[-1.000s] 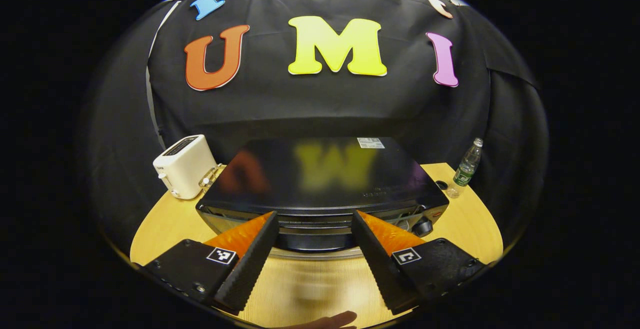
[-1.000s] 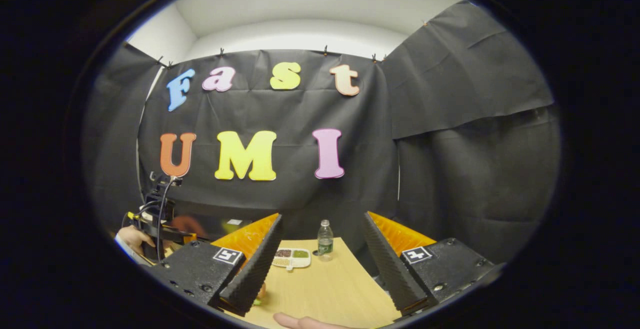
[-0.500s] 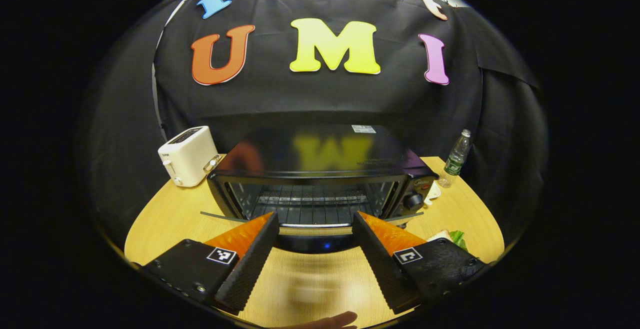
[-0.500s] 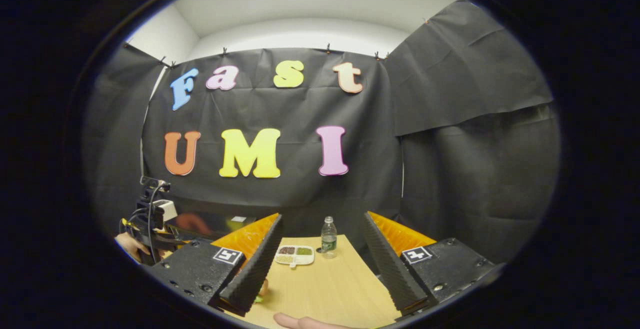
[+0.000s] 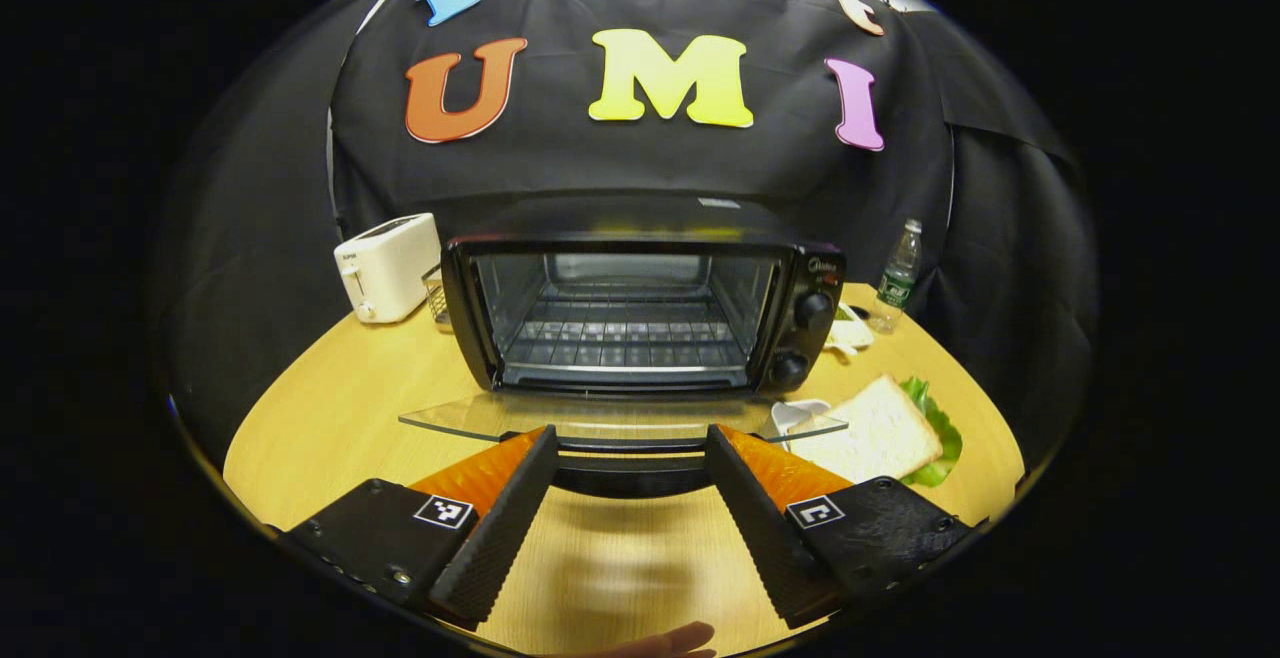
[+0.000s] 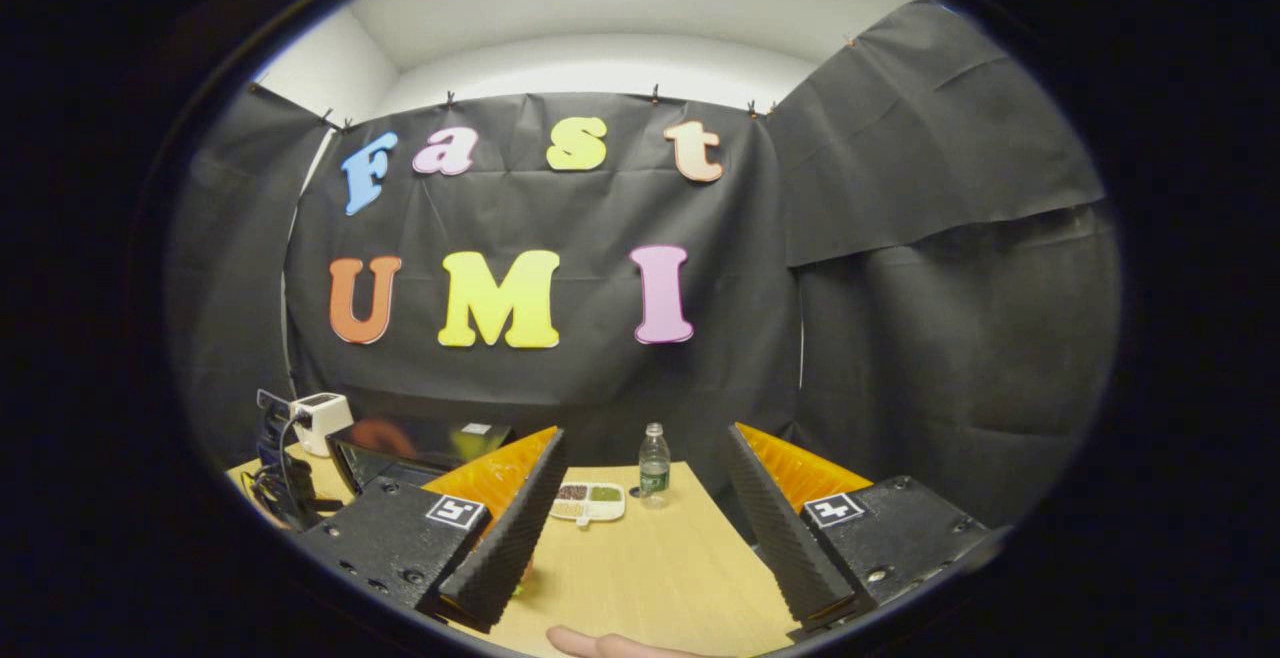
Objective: Open the electric oven with the left hand, put the food in, and close the electric oven.
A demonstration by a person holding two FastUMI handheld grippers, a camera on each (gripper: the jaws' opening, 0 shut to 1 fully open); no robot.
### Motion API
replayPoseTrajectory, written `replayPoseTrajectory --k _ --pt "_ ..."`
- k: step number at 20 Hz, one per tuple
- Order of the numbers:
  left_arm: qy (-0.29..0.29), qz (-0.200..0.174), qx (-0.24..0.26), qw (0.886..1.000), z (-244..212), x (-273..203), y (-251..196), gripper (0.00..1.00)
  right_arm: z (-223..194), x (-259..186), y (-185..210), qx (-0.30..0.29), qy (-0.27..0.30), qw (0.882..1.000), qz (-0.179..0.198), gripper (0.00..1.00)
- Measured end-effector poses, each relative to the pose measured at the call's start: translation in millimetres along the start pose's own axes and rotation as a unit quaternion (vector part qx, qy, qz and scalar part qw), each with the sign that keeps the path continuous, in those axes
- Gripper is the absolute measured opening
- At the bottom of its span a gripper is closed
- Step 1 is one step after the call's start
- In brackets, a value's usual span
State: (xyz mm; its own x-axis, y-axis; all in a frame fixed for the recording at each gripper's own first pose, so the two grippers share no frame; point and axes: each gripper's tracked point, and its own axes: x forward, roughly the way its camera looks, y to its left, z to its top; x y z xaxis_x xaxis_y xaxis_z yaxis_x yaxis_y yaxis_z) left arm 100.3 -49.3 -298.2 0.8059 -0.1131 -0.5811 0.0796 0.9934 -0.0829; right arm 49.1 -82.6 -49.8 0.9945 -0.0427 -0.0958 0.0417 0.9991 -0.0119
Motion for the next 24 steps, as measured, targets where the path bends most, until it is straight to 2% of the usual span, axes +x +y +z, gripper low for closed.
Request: replayPoseTrajectory --k 7,8,9,13,18,21,24 --pt "0.043 0.001 -0.002 0.999 -59.2 10.8 0.4 0.95 -19.0 2.3 5.3 0.001 0.024 1.0 0.0 1.0" --pt "0.046 0.001 -0.002 0.999 -65.8 12.5 -0.8 0.87 -21.1 2.5 7.6 -0.002 0.028 1.0 0.002 0.98" --pt "0.047 0.001 0.001 0.999 -70.0 14.7 0.3 0.96 -23.9 3.0 8.5 -0.006 0.03 1.0 0.003 0.98" --pt "0.032 0.001 -0.003 0.999 -75.0 17.2 -0.3 0.95 -34.3 9.5 9.8 -0.019 0.042 0.999 -0.004 0.98" --pt "-0.002 -0.001 -0.011 1.0 -56.2 1.3 7.7 0.94 -56.8 29.1 29.6 -0.007 0.093 0.995 0.037 0.99" --pt "-0.043 0.0 -0.007 0.999 -19.3 -22.7 14.5 0.94 -77.4 51.0 41.2 -0.005 0.14 0.988 0.064 0.99" --pt "-0.094 0.014 -0.005 0.995 25.6 -56.7 29.3 0.94 -98.8 71.8 60.1 0.016 0.192 0.976 0.103 1.0"
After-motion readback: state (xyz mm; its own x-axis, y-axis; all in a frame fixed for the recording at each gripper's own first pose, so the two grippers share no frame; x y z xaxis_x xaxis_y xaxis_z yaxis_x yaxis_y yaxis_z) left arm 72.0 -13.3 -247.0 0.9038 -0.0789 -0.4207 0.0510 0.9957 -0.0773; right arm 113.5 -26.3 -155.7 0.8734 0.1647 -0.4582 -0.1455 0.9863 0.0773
